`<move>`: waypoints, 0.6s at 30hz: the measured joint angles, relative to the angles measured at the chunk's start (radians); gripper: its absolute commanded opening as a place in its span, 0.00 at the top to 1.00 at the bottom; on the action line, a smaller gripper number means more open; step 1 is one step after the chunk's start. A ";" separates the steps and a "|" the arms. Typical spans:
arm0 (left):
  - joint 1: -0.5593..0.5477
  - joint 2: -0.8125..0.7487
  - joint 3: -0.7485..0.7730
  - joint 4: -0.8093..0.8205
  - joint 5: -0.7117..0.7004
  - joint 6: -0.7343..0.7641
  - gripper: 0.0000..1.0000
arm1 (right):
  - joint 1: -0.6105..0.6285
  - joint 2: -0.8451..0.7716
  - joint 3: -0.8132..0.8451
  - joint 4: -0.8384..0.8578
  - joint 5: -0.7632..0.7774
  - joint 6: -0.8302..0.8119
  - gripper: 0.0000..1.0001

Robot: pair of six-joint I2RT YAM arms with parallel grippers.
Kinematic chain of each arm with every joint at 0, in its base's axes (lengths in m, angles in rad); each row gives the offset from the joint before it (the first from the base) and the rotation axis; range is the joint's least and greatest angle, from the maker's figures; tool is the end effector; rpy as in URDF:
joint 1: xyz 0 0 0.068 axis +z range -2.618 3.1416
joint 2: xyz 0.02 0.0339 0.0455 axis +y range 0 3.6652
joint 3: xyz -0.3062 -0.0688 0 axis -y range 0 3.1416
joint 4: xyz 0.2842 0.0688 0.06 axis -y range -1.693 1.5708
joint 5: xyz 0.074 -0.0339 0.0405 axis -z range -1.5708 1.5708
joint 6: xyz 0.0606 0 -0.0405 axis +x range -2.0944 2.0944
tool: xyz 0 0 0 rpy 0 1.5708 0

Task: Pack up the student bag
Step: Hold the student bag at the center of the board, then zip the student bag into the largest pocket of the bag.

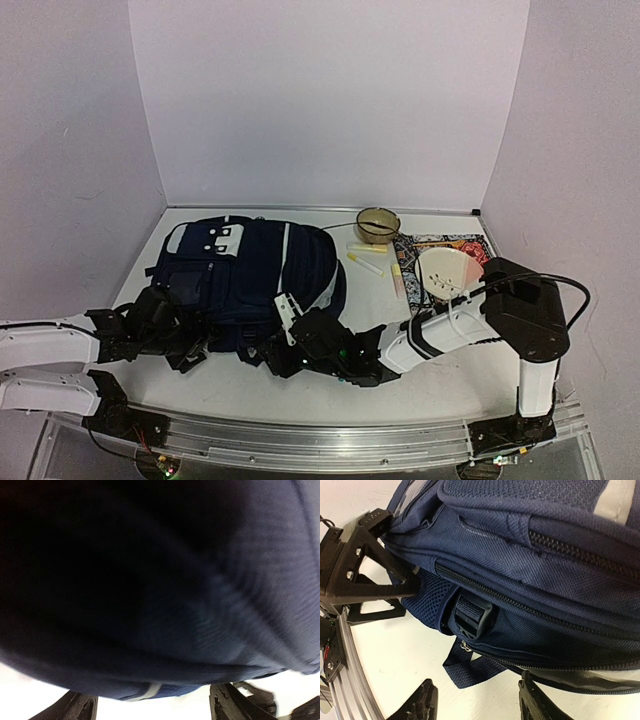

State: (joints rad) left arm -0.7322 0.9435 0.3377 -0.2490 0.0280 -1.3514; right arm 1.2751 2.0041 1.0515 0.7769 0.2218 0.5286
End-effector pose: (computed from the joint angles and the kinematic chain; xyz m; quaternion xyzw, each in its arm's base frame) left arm 0.1449 -0.1326 0.1474 -0.2807 0.8935 -0.3091 0.1655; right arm 0.1565 0.4679 0.1713 -0.2116 0.7352 0.4482 0.4624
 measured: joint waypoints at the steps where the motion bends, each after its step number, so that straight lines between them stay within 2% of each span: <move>1: 0.000 -0.001 -0.009 0.025 -0.002 -0.022 0.24 | 0.000 0.000 0.000 0.000 -0.001 0.000 0.43; 3: 0.000 0.000 -0.018 0.075 -0.006 -0.067 0.26 | 0.000 0.000 0.000 0.000 -0.001 -0.001 0.43; 6: 0.000 0.025 -0.030 0.138 -0.011 -0.109 0.35 | 0.000 0.000 0.000 0.000 -0.001 -0.004 0.43; 8: -0.001 0.055 -0.038 0.180 -0.017 -0.125 0.47 | 0.000 0.000 0.000 0.000 -0.001 -0.006 0.43; 11: -0.001 0.097 -0.045 0.235 -0.026 -0.145 0.72 | 0.000 -0.002 0.000 -0.002 -0.001 -0.007 0.43; 15: -0.001 0.093 -0.044 0.250 -0.040 -0.150 0.98 | 0.000 -0.014 0.000 -0.011 -0.001 -0.009 0.42; 18: -0.001 0.068 -0.035 0.239 -0.050 -0.153 1.00 | 0.000 -0.032 0.000 -0.015 0.000 -0.009 0.42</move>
State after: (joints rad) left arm -0.7334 1.0117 0.3027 -0.0104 -0.0224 -1.5046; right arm 1.2755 1.9721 1.0515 0.7620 0.2219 0.5194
